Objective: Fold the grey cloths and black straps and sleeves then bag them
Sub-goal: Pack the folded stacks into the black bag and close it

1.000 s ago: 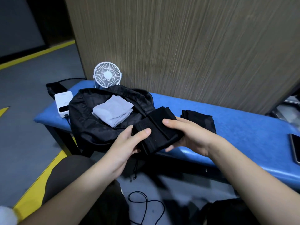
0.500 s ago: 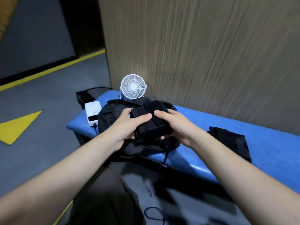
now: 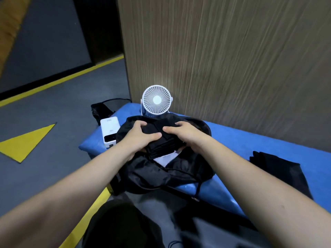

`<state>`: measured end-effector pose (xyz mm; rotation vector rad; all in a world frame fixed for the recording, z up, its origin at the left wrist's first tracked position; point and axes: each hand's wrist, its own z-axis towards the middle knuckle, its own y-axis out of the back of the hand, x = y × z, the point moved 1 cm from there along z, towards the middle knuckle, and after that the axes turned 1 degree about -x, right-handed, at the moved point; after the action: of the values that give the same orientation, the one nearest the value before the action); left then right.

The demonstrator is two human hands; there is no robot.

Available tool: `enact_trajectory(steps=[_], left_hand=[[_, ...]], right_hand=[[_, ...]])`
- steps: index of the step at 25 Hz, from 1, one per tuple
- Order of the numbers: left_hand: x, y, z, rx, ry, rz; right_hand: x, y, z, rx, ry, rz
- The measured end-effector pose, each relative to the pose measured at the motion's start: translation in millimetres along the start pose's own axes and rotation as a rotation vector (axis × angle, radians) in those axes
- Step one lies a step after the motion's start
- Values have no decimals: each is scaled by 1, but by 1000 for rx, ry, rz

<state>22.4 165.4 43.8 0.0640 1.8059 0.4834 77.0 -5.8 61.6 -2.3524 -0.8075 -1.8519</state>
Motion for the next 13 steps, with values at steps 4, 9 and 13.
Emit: enact_trajectory(steps=[4,9,13], left_hand=[[11,4,7,-28,-43,-37],[22,0,9,-41,-33,-14],[19,7,7,-41,-74,-16]], right_hand=[[1,-2,12,-55,92,-89],[-12,-10,26,-115,40,-327],[-31,-18,49,-119,8,-224]])
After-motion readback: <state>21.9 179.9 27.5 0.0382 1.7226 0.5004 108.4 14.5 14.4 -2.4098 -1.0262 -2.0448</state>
